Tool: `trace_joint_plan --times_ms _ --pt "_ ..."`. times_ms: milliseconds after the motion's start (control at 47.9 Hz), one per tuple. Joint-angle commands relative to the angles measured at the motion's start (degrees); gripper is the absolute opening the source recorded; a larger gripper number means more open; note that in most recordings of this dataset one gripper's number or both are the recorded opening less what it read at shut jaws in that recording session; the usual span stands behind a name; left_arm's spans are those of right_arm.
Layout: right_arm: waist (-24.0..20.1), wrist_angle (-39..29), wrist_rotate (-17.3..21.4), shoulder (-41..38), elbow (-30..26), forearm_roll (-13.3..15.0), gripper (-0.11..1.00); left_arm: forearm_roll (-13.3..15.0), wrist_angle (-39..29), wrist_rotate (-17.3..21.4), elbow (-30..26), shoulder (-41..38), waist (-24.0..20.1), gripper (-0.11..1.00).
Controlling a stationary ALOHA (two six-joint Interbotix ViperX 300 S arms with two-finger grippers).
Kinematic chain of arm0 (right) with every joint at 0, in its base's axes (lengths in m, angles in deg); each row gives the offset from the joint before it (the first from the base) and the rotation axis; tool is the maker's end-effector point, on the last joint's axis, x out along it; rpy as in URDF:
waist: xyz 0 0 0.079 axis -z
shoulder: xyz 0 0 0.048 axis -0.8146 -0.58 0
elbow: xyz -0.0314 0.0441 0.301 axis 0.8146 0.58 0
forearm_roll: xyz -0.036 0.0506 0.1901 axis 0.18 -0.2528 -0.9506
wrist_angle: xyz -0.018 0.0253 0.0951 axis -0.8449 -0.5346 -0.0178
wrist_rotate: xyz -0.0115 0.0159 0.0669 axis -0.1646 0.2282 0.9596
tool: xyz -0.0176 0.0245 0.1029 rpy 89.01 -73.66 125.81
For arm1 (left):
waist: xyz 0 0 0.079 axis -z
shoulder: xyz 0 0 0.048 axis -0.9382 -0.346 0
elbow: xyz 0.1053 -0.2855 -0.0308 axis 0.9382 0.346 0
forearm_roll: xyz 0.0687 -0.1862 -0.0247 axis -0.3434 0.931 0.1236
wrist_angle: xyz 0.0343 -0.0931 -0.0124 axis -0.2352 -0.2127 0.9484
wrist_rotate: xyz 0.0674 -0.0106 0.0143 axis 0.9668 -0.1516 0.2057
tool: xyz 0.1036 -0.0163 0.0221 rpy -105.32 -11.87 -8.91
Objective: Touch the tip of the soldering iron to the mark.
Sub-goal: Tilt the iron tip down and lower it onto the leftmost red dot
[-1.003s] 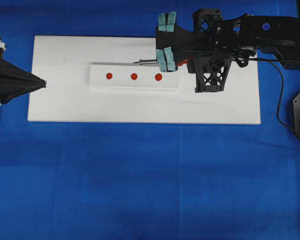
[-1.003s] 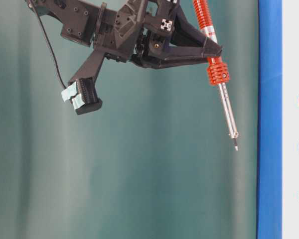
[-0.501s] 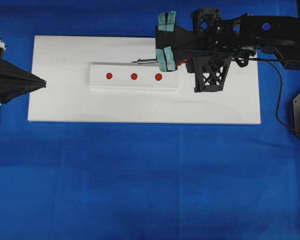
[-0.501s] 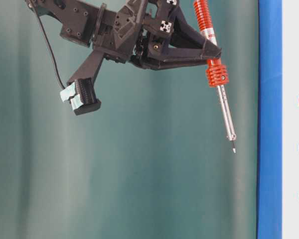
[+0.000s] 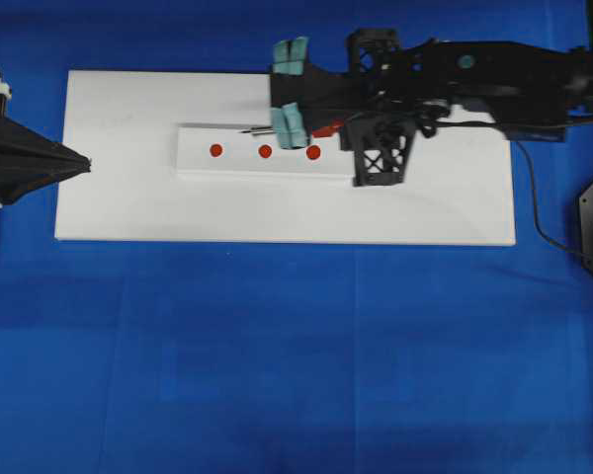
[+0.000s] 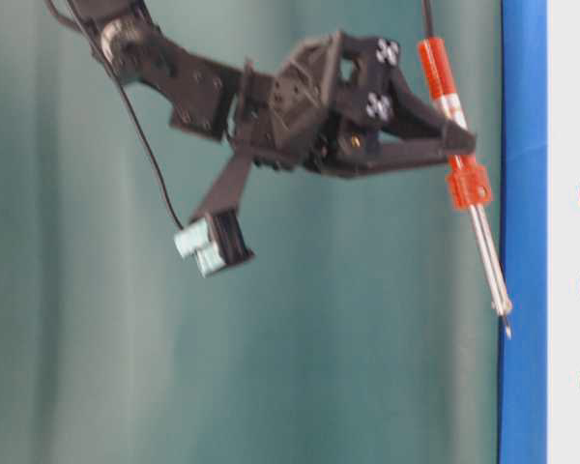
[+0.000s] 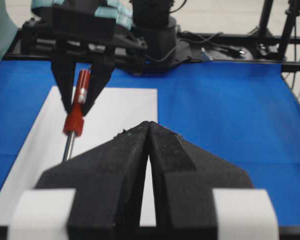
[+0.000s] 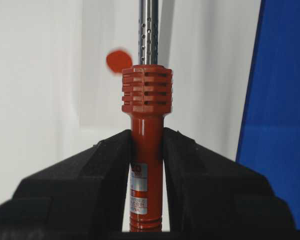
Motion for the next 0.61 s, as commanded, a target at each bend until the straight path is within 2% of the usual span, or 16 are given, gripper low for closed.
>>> trace_joint_plan --times_ms 0,585 --pt "0.00 0.35 -0.18 -0.62 -2.64 0.00 0.07 0.00 0.62 -0.09 -0.70 -0.18 0.09 0.00" --pt "-0.26 0.97 -1.23 -7.03 -5.54 -0.62 0.07 0.00 0.62 -0.09 -0.62 -0.35 0.09 0.00"
